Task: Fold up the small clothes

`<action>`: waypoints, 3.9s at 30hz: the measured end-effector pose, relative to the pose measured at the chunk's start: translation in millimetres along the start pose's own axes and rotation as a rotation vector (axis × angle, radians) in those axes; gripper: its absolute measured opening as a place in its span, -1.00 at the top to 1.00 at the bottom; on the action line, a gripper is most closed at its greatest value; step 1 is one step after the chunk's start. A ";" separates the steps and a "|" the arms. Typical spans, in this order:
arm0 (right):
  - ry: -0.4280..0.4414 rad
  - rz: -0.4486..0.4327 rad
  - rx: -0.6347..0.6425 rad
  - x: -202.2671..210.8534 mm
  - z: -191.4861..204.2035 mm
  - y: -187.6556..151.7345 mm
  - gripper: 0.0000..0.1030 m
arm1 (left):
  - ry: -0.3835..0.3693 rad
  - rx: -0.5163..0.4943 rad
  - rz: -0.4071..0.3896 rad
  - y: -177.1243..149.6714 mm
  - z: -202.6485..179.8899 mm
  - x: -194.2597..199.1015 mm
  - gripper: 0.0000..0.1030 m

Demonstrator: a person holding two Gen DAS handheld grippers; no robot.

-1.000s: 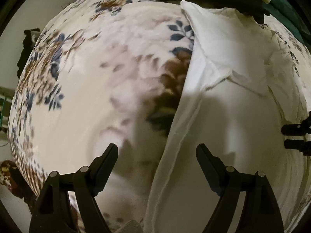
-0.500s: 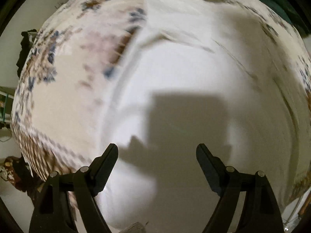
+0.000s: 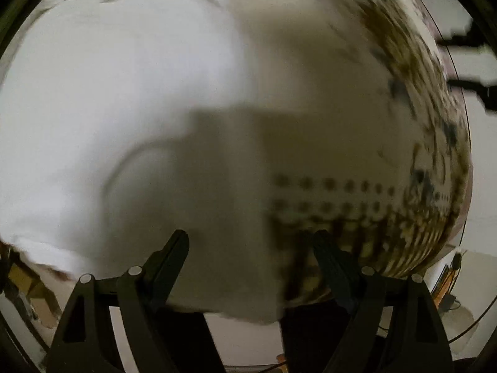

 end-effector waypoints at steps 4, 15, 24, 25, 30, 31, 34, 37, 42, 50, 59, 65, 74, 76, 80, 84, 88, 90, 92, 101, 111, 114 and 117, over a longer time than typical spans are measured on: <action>-0.013 0.001 0.030 -1.5 0.4 21.7 -0.04 | 0.091 0.024 -0.039 -2.7 1.8 -7.2 0.94; 0.191 0.049 0.275 -77.7 175.0 162.5 -0.04 | 0.050 0.192 -0.133 -26.4 99.3 58.8 0.97; 0.320 0.102 0.238 -173.1 286.2 248.8 0.08 | 0.042 0.275 -0.167 -12.0 138.9 81.6 0.97; 0.332 0.112 0.238 -180.2 292.4 249.7 0.14 | 0.037 0.286 -0.170 -12.4 141.9 82.3 0.97; 0.267 0.088 0.305 -193.4 318.8 241.1 0.85 | 0.011 0.333 -0.187 -11.3 156.5 88.7 0.97; 0.254 0.073 0.315 -189.5 324.2 237.7 0.85 | 0.000 0.347 -0.193 -12.9 162.9 91.2 0.97; 0.227 0.044 0.342 -170.3 346.8 224.8 0.86 | -0.017 0.381 -0.209 -18.3 181.7 97.9 0.97; 0.185 0.031 0.408 -147.9 381.2 206.1 0.86 | -0.030 0.408 -0.223 -25.1 204.4 105.5 0.97; 0.070 0.023 0.508 -135.0 464.0 162.2 0.86 | -0.036 0.472 -0.248 -42.2 263.1 119.7 0.98; -0.137 -0.002 0.633 -194.8 587.7 118.9 0.87 | -0.020 0.595 -0.297 -58.3 373.5 116.0 0.98; -0.383 -0.039 0.672 -323.3 645.0 110.7 0.87 | -0.059 0.681 -0.284 -56.5 464.7 45.3 0.98; -0.326 0.046 0.578 -352.2 628.2 103.3 0.60 | -0.230 0.755 -0.215 -68.6 484.2 15.9 0.89; -0.109 0.209 0.476 -288.9 478.3 -47.1 -0.26 | -0.450 0.744 -0.208 -69.4 511.7 6.5 0.26; -0.095 0.278 0.384 -286.7 410.3 -104.3 -0.26 | -0.476 0.702 -0.223 -56.4 508.5 6.0 -0.13; 0.033 0.373 0.131 -303.5 316.3 -191.5 -0.26 | -0.519 0.648 -0.205 -38.8 493.6 -0.2 -0.14; 0.164 0.385 0.015 -332.7 269.7 -252.1 -0.26 | -0.445 0.562 -0.197 -31.3 475.7 -4.4 -0.13; 0.294 0.371 -0.006 -347.6 270.8 -280.4 -0.26 | -0.284 0.489 -0.206 -35.1 468.1 -3.5 0.94; 0.295 0.341 0.028 -351.3 270.1 -290.9 0.77 | -0.299 0.486 -0.197 -36.9 464.3 -4.6 0.97; 0.306 0.337 0.030 -352.1 268.0 -297.9 0.90 | -0.295 0.490 -0.202 -42.6 463.5 1.4 0.97; 0.277 0.289 0.053 -308.5 242.5 -334.1 0.93 | -0.284 0.471 -0.184 -77.4 452.9 26.1 0.97; 0.250 0.299 0.039 -263.2 213.6 -339.9 -0.29 | -0.254 0.586 -0.078 -107.5 481.4 42.7 0.75; 0.257 0.190 0.062 -218.3 217.3 -298.1 -0.31 | -0.224 0.609 -0.151 -77.3 495.7 76.1 0.00; 0.267 0.068 0.070 -181.1 227.9 -235.3 -0.31 | -0.269 0.616 -0.277 -20.9 507.0 104.0 -0.20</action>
Point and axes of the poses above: each gripper's, at about its wrist camera, not at the fingertips, and x roughly against the way its jaws point, z to its left, y to its top, the point moved 8 cm from there along -x, roughly the way its jaws point, and after that the axes turned 10 degrees about y, right-handed, at the moved point
